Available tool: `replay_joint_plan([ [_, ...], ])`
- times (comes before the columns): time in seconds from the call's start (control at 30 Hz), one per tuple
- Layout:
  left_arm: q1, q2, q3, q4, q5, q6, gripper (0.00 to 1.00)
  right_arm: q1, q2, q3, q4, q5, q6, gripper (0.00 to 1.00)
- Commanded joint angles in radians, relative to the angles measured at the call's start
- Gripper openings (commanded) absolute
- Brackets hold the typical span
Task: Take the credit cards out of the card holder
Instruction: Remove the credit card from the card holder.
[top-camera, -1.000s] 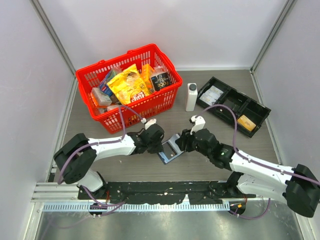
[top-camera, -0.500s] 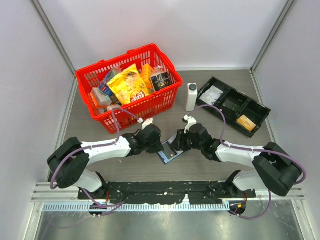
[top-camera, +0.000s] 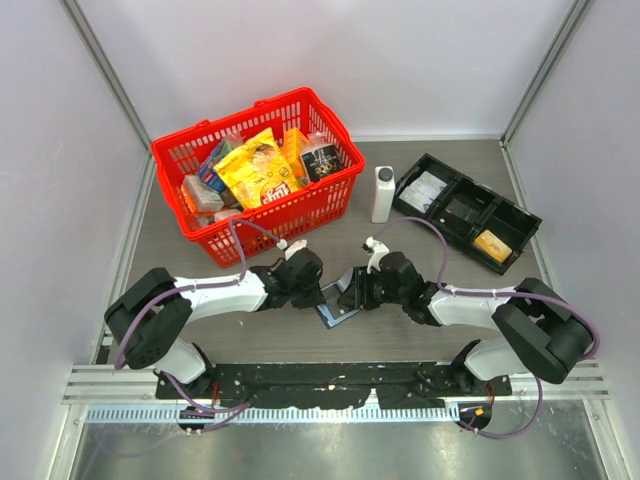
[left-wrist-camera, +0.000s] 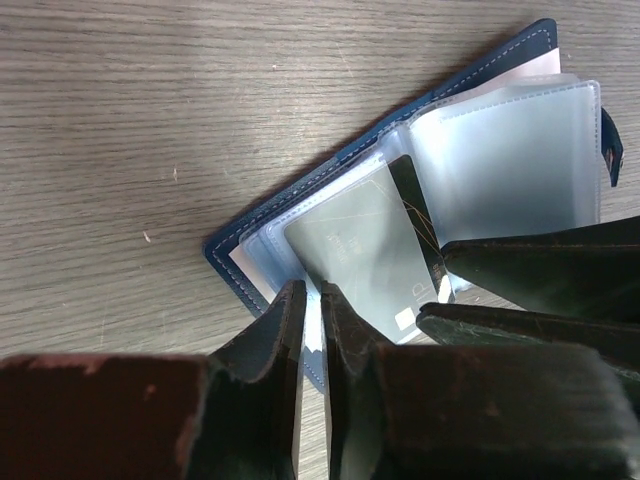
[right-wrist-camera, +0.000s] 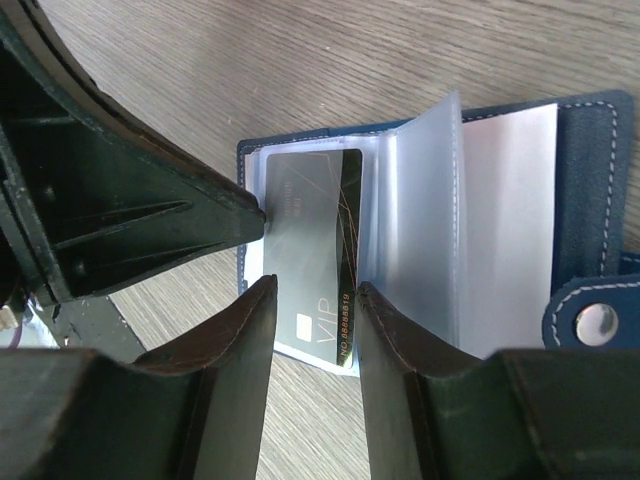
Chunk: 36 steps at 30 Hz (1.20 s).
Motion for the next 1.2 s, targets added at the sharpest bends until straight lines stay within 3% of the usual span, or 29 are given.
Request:
replay_joint_plan([
  [0.0, 0.019, 0.006, -0.006, 0.017, -0.003, 0.008, 0.14, -0.003, 0.009, 0.0, 0.07, -0.046, 0.024, 0.42],
  [0.17, 0.021, 0.01, -0.001, 0.004, -0.001, 0.022, 0.13, -0.003, 0.006, -0.024, 0.138, -0.083, 0.065, 0.35],
  [0.6, 0.022, 0.042, 0.026, -0.014, 0.03, 0.071, 0.0, -0.003, 0.147, -0.09, 0.397, -0.069, 0.24, 0.34],
  [1.0, 0.019, 0.067, 0.036, -0.006, 0.063, 0.093, 0.0, -0.006, 0.186, -0.089, 0.498, -0.14, 0.286, 0.29],
  [1.17, 0.015, 0.065, 0.036, 0.0, 0.069, 0.102, 0.0, -0.01, 0.25, -0.086, 0.621, -0.186, 0.361, 0.29],
])
